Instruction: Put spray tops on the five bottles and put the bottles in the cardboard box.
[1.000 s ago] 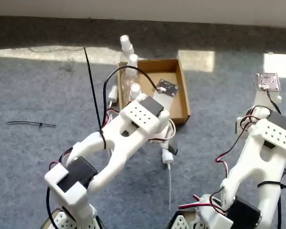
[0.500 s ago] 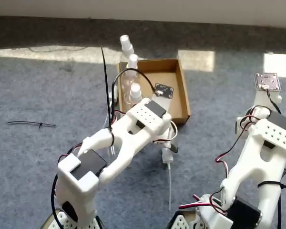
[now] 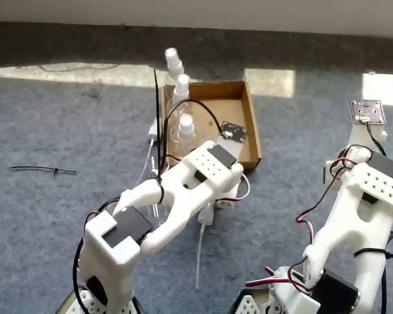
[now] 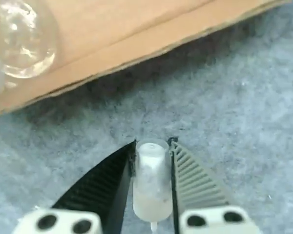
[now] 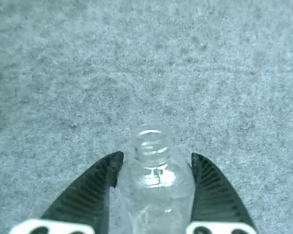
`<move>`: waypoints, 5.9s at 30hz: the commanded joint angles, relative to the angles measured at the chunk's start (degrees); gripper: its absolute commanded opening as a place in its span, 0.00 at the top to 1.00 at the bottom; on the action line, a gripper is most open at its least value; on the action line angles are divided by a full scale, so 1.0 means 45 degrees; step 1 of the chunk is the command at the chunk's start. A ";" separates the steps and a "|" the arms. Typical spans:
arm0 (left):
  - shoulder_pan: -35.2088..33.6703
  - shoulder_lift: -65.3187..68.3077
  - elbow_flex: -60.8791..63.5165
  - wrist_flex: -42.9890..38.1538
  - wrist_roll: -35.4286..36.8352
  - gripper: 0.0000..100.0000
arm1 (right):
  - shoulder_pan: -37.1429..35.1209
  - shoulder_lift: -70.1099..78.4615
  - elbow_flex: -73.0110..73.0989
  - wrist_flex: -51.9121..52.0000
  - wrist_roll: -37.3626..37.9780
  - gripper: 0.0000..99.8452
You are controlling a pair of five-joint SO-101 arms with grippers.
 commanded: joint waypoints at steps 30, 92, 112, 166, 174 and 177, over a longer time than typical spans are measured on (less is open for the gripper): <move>-0.1475 -1.0168 -1.1516 0.6486 -0.4845 1.00 | -0.6222 -0.6632 -0.1221 -0.0400 -0.4552 0.89; -0.1065 -1.0930 -0.2510 -0.1661 -0.4864 0.80 | -1.0598 -1.8256 1.2474 -0.8801 -0.5998 0.98; -0.8000 -1.6283 0.4230 -0.0176 -0.6466 0.79 | -0.8449 -1.1966 0.7297 -0.8899 -0.6037 0.99; -1.0950 -1.7260 1.3451 -0.7463 -0.6388 0.80 | -0.8352 0.7648 -0.0733 -2.1460 -0.7346 1.00; -1.0950 -1.7260 1.3470 -0.7443 -0.6388 0.80 | -0.8391 0.7707 -0.0557 -2.1578 -0.7209 1.00; -1.0735 -1.7260 1.3470 -0.7424 -0.6388 0.80 | -0.8449 0.7707 -0.0557 -2.1538 -0.7189 1.00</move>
